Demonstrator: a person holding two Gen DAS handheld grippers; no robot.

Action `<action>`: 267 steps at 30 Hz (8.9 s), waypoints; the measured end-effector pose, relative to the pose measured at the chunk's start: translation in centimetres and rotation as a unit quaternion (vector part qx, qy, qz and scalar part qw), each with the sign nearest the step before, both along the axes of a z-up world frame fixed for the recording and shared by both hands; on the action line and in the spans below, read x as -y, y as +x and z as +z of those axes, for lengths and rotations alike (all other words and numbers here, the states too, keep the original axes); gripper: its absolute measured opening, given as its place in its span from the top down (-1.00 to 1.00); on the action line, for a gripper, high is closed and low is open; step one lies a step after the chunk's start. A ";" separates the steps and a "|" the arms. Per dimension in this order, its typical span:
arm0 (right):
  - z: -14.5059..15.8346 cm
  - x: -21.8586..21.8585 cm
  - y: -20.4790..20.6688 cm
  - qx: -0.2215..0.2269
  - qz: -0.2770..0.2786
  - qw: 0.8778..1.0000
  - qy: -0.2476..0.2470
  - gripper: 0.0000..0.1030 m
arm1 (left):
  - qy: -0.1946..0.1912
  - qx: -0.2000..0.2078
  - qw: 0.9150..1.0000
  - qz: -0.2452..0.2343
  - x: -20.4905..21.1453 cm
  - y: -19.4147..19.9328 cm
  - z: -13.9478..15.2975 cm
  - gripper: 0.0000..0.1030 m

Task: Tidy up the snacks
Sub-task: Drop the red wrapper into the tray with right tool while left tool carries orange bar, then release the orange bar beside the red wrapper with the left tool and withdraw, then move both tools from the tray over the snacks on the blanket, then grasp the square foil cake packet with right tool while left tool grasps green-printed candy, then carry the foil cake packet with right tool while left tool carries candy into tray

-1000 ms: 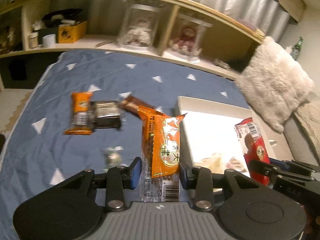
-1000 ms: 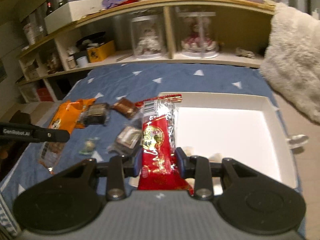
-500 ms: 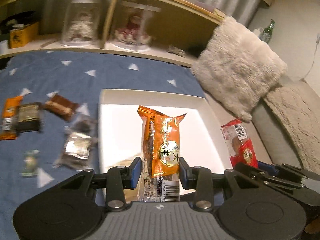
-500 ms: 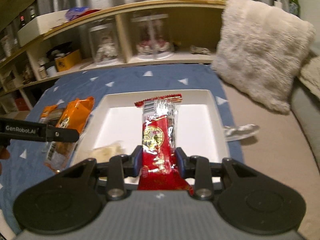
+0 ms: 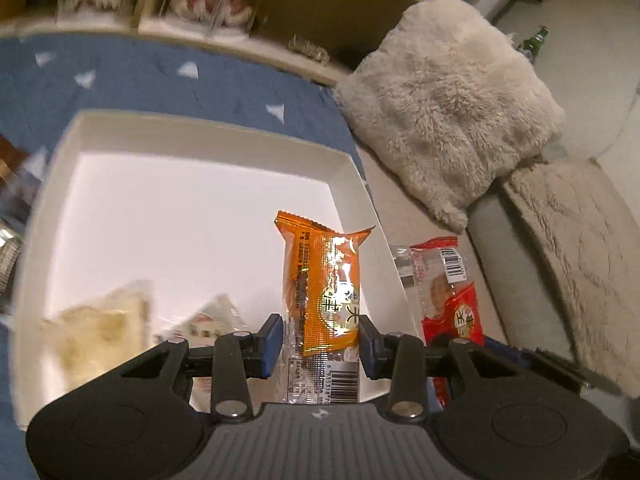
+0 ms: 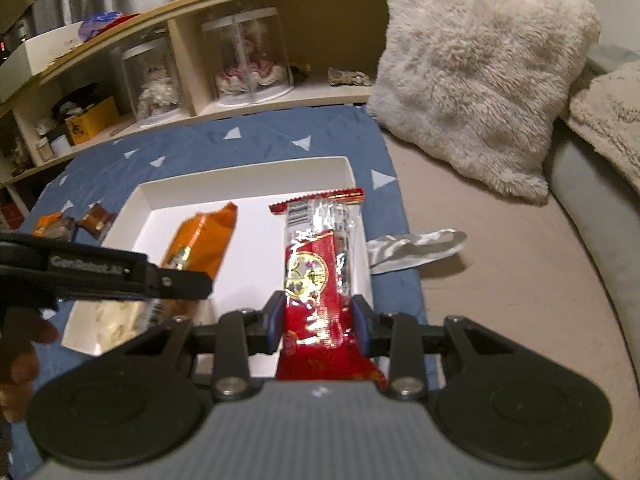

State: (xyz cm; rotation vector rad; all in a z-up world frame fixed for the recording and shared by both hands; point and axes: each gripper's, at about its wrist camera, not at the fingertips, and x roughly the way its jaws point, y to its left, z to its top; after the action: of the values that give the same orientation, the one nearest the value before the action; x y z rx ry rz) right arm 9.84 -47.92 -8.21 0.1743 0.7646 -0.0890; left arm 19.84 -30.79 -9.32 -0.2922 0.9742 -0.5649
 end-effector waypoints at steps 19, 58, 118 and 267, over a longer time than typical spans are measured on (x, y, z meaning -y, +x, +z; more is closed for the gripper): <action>-4.3 1.6 5.7 -0.020 0.002 1.000 0.023 -0.02 | -0.048 -0.086 0.994 0.038 1.6 4.3 -5.6 -0.13; 1.8 -1.1 -2.6 -0.033 -0.047 0.997 -0.044 -0.98 | 0.139 0.086 0.985 -0.048 -3.1 -3.6 2.2 -1.00; 3.1 -21.1 4.4 0.009 0.079 0.997 -0.005 -0.99 | 0.152 0.094 0.978 0.111 -31.2 -2.6 4.8 -1.00; -5.4 -10.5 14.4 -0.026 -0.002 0.998 0.058 -0.17 | 0.030 0.068 0.997 -0.009 -13.2 7.3 -1.9 0.39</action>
State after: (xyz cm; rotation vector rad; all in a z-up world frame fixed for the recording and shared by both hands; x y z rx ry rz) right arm 24.23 -37.43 -13.59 0.2847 0.8211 -0.0530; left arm 27.18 -17.62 -11.23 -0.1893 0.8603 -0.5647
